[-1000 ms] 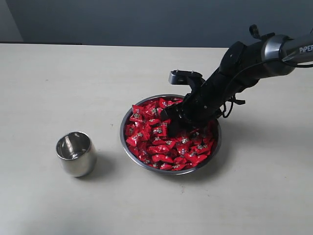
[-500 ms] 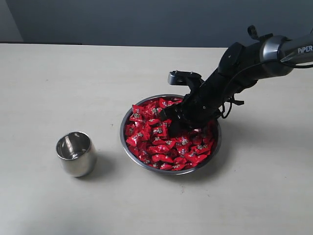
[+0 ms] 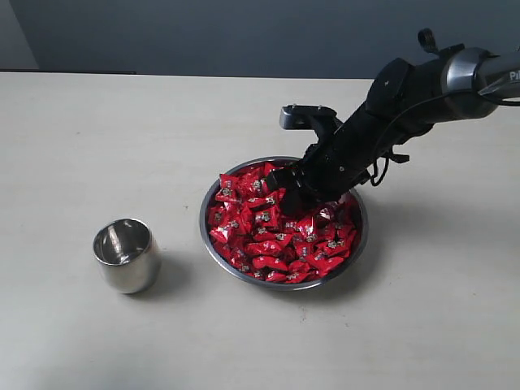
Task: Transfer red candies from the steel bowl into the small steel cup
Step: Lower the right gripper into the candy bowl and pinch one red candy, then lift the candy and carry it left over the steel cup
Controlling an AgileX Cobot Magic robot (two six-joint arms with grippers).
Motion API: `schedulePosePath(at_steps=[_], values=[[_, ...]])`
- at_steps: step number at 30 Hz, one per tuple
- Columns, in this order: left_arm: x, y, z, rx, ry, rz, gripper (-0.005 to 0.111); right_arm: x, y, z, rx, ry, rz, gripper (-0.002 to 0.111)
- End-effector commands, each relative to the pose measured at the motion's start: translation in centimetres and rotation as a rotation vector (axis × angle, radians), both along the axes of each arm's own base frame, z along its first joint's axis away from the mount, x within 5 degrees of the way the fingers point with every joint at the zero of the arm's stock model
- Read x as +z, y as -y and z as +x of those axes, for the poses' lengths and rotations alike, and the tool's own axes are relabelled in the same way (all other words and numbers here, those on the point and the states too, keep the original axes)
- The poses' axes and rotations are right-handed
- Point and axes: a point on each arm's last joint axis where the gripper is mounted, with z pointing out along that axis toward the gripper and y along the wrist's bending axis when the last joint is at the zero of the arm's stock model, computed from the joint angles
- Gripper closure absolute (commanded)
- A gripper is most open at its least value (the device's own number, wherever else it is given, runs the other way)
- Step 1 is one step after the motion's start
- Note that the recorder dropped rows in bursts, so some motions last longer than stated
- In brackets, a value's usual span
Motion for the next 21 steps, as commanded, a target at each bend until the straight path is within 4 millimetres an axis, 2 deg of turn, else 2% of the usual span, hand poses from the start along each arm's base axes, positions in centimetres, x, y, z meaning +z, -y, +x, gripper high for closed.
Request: schedulePosePath(at_steps=[1, 9, 15, 18, 21], values=[[-0.1, 0.0, 0.0, 0.001, 0.003, -0.003, 0.106, 1.1, 0.1, 0.1, 0.0, 0.035, 0.011, 0.102], [-0.1, 0.0, 0.0, 0.001, 0.003, -0.003, 0.106, 2.2, 0.2, 0.0, 0.012, 0.067, 0.013, 0.104], [-0.1, 0.0, 0.0, 0.001, 0.003, -0.003, 0.106, 4.2, 0.3, -0.1, 0.016, 0.124, 0.032, 0.104], [-0.1, 0.0, 0.0, 0.001, 0.003, -0.003, 0.106, 5.0, 0.4, -0.1, 0.016, 0.146, 0.04, 0.108], [-0.1, 0.0, 0.0, 0.001, 0.003, -0.003, 0.106, 7.3, 0.9, 0.4, -0.028, 0.266, 0.067, 0.109]])
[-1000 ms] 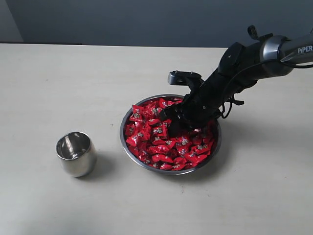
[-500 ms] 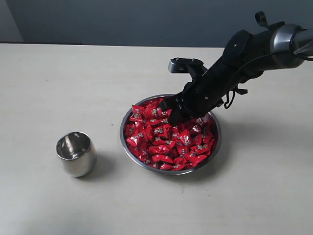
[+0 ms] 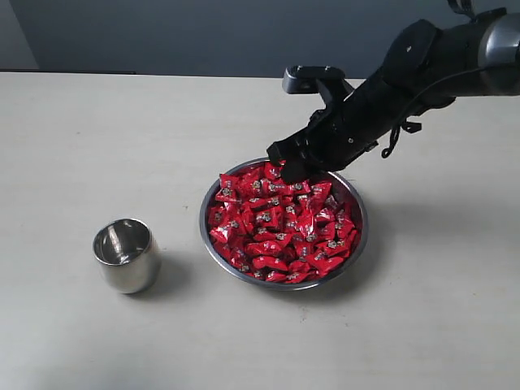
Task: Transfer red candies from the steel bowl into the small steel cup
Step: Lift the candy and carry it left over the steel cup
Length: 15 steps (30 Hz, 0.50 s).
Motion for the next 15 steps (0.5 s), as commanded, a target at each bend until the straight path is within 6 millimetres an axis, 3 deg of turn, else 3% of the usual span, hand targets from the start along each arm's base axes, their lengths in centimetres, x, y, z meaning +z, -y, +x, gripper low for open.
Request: schedulePosePath(at_steps=[1, 5, 9, 15], values=[[-0.1, 0.0, 0.0, 0.001, 0.003, -0.003, 0.106, 2.7, 0.6, 0.6, -0.044, 0.138, 0.032, 0.109], [-0.1, 0.0, 0.0, 0.001, 0.003, -0.003, 0.106, 3.5, 0.5, 0.4, 0.003, 0.165, 0.064, 0.109], [-0.1, 0.0, 0.0, 0.001, 0.003, -0.003, 0.106, 4.2, -0.8, -0.3, 0.111, 0.156, 0.229, 0.109], [-0.1, 0.0, 0.0, 0.001, 0.003, -0.003, 0.106, 4.5, -2.9, -1.7, 0.227, 0.195, 0.272, 0.109]])
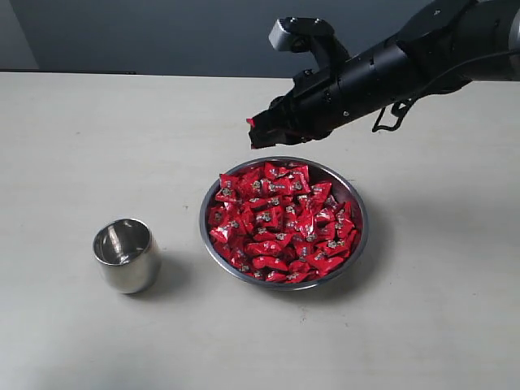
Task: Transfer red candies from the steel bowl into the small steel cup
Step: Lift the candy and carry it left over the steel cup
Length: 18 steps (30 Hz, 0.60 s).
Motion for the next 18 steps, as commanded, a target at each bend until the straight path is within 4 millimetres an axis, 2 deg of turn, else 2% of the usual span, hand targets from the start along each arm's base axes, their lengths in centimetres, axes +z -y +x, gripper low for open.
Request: schedulePosePath(at_steps=[1, 6, 14, 18], values=[[-0.1, 0.0, 0.0, 0.001, 0.003, -0.003, 0.106, 0.3, -1.7, -1.2, 0.076, 0.031, 0.038, 0.109], [-0.1, 0.0, 0.0, 0.001, 0.003, -0.003, 0.106, 0.1, -4.3, -3.1, 0.142, 0.048, 0.038, 0.109], [-0.1, 0.0, 0.0, 0.001, 0.003, -0.003, 0.106, -0.3, -9.8, -3.8, 0.241, 0.032, 0.069, 0.109], [-0.1, 0.0, 0.0, 0.001, 0.003, -0.003, 0.106, -0.7, -11.5, -3.8, 0.269, 0.008, 0.055, 0.109]])
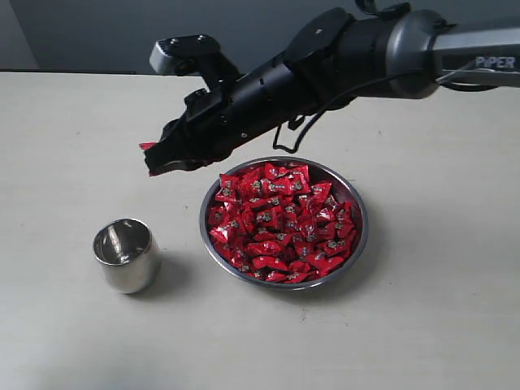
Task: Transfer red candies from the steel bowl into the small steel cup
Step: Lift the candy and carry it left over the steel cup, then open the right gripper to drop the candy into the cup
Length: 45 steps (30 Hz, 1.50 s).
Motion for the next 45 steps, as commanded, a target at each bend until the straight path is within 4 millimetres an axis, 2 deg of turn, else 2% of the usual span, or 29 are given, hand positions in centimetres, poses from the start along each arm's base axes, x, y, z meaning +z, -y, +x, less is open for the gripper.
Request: schedulePosePath(at_steps=[1, 6, 12, 28, 35, 45], values=[[-0.1, 0.0, 0.0, 0.001, 0.003, -0.003, 0.106, -0.3, -1.8, -0.2, 0.041, -0.023, -0.016, 0.109], [-0.1, 0.0, 0.0, 0.001, 0.003, -0.003, 0.106, -1.4, -3.7, -1.4, 0.111, -0.039, -0.06, 0.109], [-0.1, 0.0, 0.0, 0.001, 0.003, -0.003, 0.106, -2.6, -4.7, -2.9, 0.142, -0.064, -0.107, 0.109], [-0.1, 0.0, 0.0, 0.001, 0.003, -0.003, 0.106, -3.2, -5.6, -4.7, 0.192, -0.059, -0.155, 0.109], [-0.1, 0.0, 0.0, 0.001, 0.003, -0.003, 0.106, -3.3, -5.7, -4.6, 0.164, -0.044, -0.153, 0.109], [-0.1, 0.0, 0.0, 0.001, 0.003, -0.003, 0.106, -5.4, -6.1, -4.7, 0.162, -0.078, -0.188, 0.109]])
